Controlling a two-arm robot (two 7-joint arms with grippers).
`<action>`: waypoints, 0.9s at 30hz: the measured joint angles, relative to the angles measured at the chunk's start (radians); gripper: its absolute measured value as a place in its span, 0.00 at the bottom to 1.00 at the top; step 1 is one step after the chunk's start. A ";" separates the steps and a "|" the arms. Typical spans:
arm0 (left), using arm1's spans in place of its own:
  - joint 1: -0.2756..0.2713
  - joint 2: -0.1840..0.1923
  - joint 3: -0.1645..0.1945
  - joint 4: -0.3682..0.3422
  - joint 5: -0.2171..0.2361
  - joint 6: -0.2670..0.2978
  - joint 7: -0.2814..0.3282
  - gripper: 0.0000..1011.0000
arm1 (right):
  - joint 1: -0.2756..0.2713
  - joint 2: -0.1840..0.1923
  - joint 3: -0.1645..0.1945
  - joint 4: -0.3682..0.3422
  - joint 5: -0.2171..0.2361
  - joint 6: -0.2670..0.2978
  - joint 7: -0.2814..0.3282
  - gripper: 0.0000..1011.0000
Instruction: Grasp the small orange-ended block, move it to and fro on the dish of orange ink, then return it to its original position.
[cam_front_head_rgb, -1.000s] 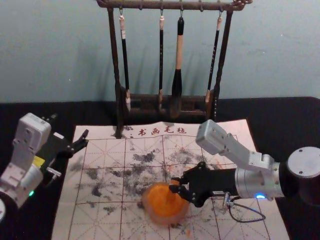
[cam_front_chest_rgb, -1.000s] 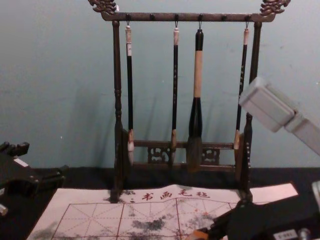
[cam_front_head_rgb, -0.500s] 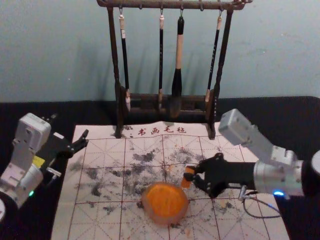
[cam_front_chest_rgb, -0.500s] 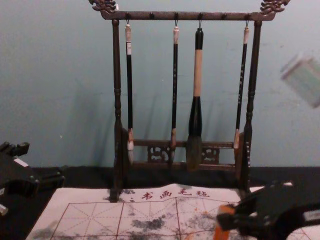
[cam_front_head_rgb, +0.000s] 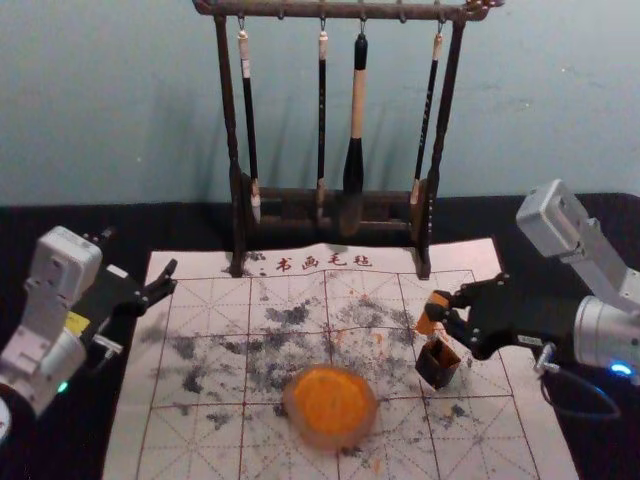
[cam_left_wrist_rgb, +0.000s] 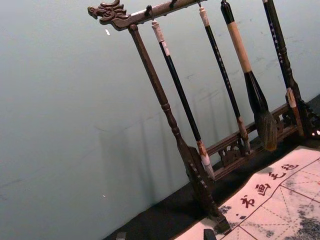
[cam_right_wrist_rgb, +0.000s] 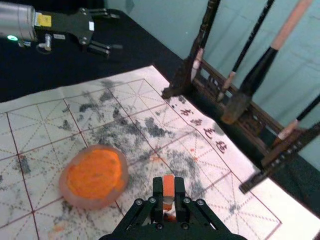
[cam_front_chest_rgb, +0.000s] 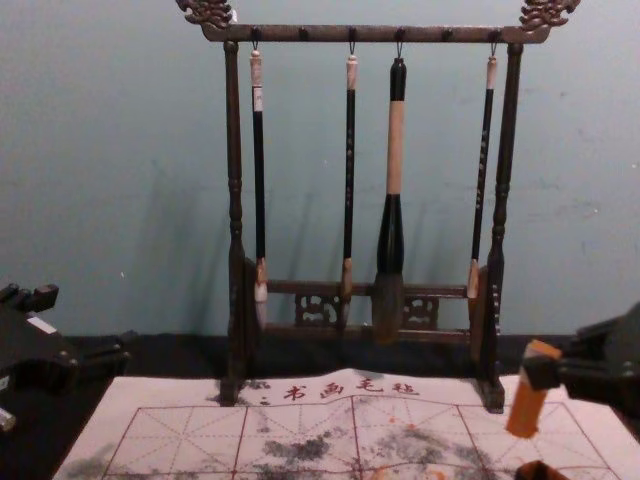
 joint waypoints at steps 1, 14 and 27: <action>0.000 0.000 0.000 0.000 0.000 0.000 0.000 0.99 | -0.004 0.003 0.003 -0.004 0.001 0.003 -0.002 0.09; 0.000 0.000 0.000 0.000 0.000 0.000 0.000 0.99 | -0.058 0.030 0.039 -0.031 0.024 0.034 -0.019 0.09; 0.000 0.000 0.000 0.000 0.000 0.000 0.000 0.99 | -0.069 0.024 0.043 -0.017 0.028 0.050 -0.025 0.09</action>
